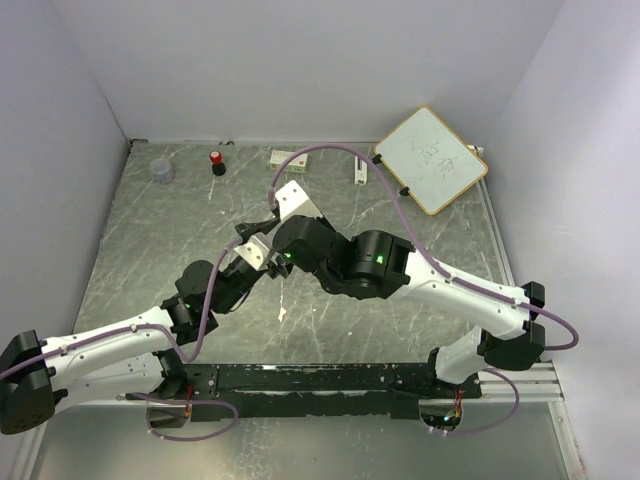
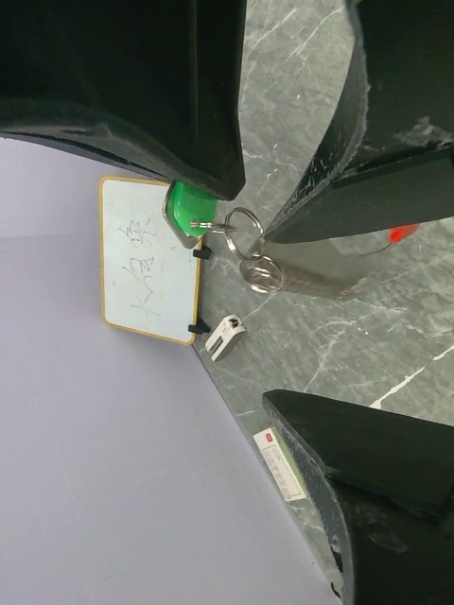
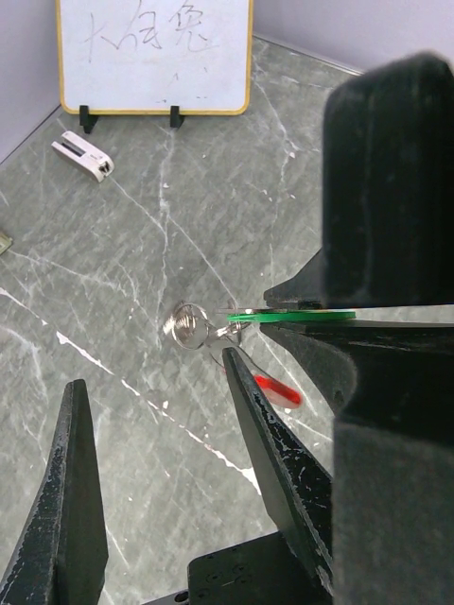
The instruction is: Remove the keys from the keyring
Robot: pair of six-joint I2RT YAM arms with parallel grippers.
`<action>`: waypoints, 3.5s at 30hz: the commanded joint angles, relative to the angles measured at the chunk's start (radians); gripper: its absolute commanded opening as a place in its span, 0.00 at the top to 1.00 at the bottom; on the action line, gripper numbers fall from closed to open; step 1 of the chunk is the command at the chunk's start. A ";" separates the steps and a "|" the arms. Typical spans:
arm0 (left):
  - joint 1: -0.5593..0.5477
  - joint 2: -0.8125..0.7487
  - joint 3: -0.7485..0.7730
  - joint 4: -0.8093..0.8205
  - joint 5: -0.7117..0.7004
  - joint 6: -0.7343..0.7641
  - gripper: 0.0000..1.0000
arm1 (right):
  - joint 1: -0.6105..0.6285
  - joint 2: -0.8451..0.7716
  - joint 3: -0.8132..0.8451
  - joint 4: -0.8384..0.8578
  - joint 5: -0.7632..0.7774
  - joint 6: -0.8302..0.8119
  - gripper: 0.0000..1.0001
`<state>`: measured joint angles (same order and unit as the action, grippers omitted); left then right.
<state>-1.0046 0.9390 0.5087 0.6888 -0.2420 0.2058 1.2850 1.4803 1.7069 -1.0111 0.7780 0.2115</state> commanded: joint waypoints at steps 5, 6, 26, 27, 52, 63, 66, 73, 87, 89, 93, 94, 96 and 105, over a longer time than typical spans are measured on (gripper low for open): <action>0.001 -0.007 -0.008 0.065 0.020 -0.002 0.26 | 0.008 -0.029 -0.013 0.028 0.021 -0.007 1.00; 0.001 -0.004 -0.006 0.065 0.018 0.000 0.26 | 0.008 -0.029 -0.012 0.028 0.021 -0.009 1.00; 0.001 0.014 -0.004 0.087 0.036 -0.005 0.28 | 0.017 -0.033 -0.024 0.036 0.016 -0.015 1.00; 0.001 0.011 -0.006 0.088 0.037 -0.005 0.28 | 0.017 -0.032 -0.025 0.037 0.016 -0.016 1.00; 0.001 -0.006 -0.082 0.219 0.084 0.047 0.29 | 0.038 -0.007 0.002 0.053 -0.011 -0.048 1.00; 0.001 0.033 -0.069 0.244 0.098 0.046 0.32 | 0.051 0.010 0.012 0.057 -0.011 -0.058 1.00; 0.001 0.034 -0.066 0.241 0.109 0.046 0.34 | 0.054 0.008 0.007 0.061 -0.010 -0.059 1.00; 0.001 0.025 -0.067 0.245 0.161 0.049 0.36 | 0.057 0.005 -0.005 0.070 -0.011 -0.061 1.00; 0.001 0.031 -0.026 0.196 0.137 0.037 0.74 | 0.069 -0.022 -0.034 0.092 0.067 -0.048 1.00; 0.001 0.026 -0.022 0.185 0.125 0.040 0.78 | 0.074 -0.029 -0.042 0.107 0.085 -0.052 1.00; 0.001 0.015 -0.014 0.172 0.102 0.041 0.89 | 0.077 -0.042 -0.065 0.151 0.103 -0.068 1.00; 0.001 0.013 -0.012 0.170 0.094 0.040 0.92 | 0.078 -0.045 -0.071 0.163 0.110 -0.070 1.00; 0.001 0.010 -0.008 0.163 0.079 0.040 0.93 | 0.080 -0.054 -0.083 0.179 0.123 -0.072 1.00; 0.001 -0.001 0.002 0.151 0.020 0.021 0.93 | 0.087 -0.109 -0.139 0.242 0.120 -0.066 1.00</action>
<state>-1.0042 0.9531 0.4721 0.8394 -0.1581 0.2474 1.3643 1.4200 1.5810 -0.8268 0.8722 0.1413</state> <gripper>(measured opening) 0.083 0.026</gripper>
